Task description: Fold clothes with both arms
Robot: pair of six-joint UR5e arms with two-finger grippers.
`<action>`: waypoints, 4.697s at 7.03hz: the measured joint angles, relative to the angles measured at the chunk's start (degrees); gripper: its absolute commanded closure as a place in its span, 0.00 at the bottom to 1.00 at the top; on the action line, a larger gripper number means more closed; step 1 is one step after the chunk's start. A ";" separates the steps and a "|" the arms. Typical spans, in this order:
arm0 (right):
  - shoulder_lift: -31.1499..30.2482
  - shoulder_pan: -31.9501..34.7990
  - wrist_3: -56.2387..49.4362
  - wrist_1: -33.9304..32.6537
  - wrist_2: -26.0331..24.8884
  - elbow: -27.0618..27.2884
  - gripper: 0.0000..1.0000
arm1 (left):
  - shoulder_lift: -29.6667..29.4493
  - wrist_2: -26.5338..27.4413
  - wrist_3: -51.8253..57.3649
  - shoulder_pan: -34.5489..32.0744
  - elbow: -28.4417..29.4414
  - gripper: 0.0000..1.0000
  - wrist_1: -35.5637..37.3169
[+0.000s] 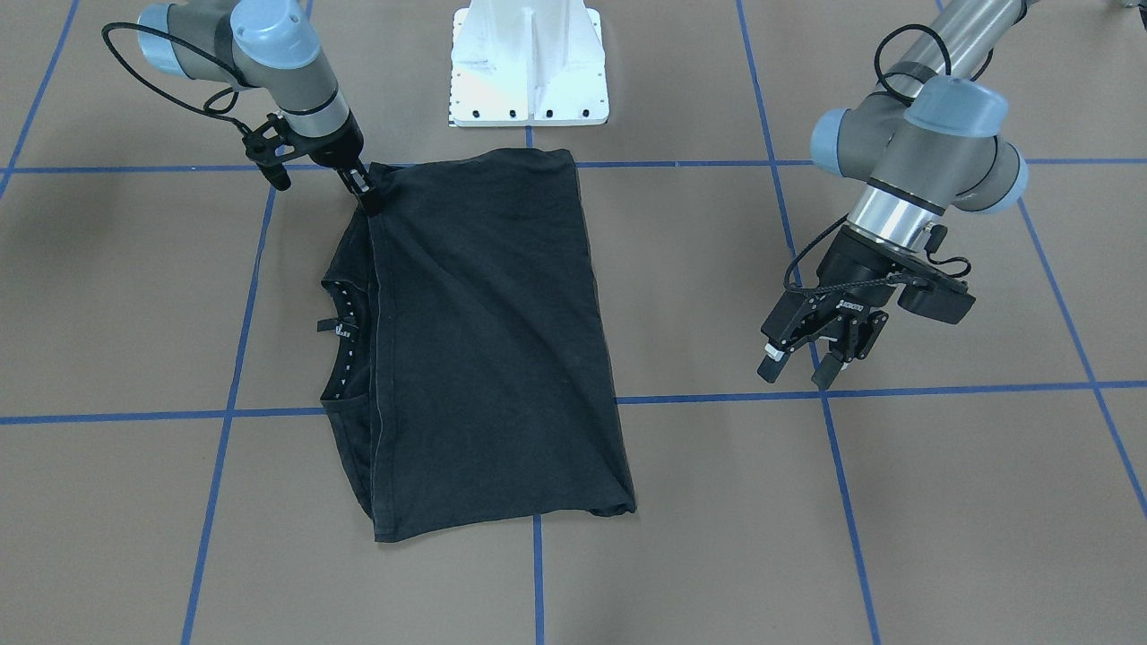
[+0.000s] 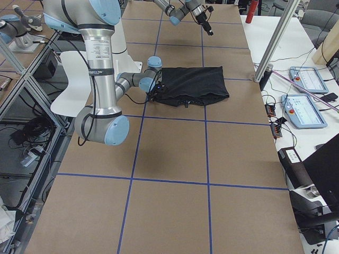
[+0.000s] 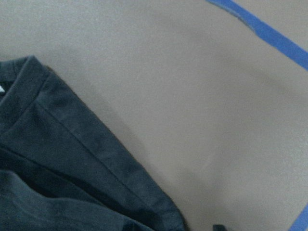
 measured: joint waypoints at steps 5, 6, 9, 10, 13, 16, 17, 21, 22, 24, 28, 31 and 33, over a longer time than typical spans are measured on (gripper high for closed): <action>0.14 -0.22 -0.01 0.03 0.05 -0.13 1.00 | 0.17 0.07 0.00 0.06 0.03 0.00 0.00; 0.10 -0.02 -0.06 0.03 0.35 0.35 1.00 | 0.20 -0.01 -0.05 0.09 -0.14 0.00 0.00; -0.31 0.86 -0.41 0.04 1.10 2.11 1.00 | 0.19 2.22 -12.65 6.42 -5.36 0.00 -0.12; -0.29 0.83 -0.53 0.04 1.26 2.16 1.00 | 0.53 5.84 -19.08 11.99 -8.40 0.00 0.04; -0.07 0.77 -0.84 0.03 1.75 2.31 1.00 | 5.73 16.47 -33.82 30.44 -14.97 0.02 0.77; 0.05 0.85 -0.89 0.04 3.44 2.47 1.00 | 6.93 21.17 -41.27 42.15 -17.95 0.11 8.61; 0.06 0.97 -0.89 0.03 3.94 2.51 1.00 | 6.84 21.39 -41.77 43.44 -18.13 0.14 9.57; 0.14 1.20 -1.30 0.03 4.31 2.56 1.00 | 6.25 21.39 -41.97 44.86 -16.94 0.19 10.15; 0.14 1.22 -1.37 0.03 4.31 2.55 1.00 | 5.33 21.32 -41.95 45.25 -16.07 0.24 10.73; 0.15 1.33 -1.41 0.03 4.31 2.71 1.00 | 2.77 21.18 -41.93 45.50 -14.86 0.26 13.55; 0.08 1.48 -1.42 0.04 4.31 2.90 1.00 | 2.47 21.08 -41.92 45.57 -14.58 0.46 14.49; 0.09 1.53 -1.42 0.03 4.31 2.90 1.00 | 2.36 21.05 -42.12 45.51 -14.58 1.00 14.56; 0.10 1.57 -1.47 0.03 4.31 2.90 1.00 | 2.64 21.05 -42.16 45.32 -15.82 1.00 14.58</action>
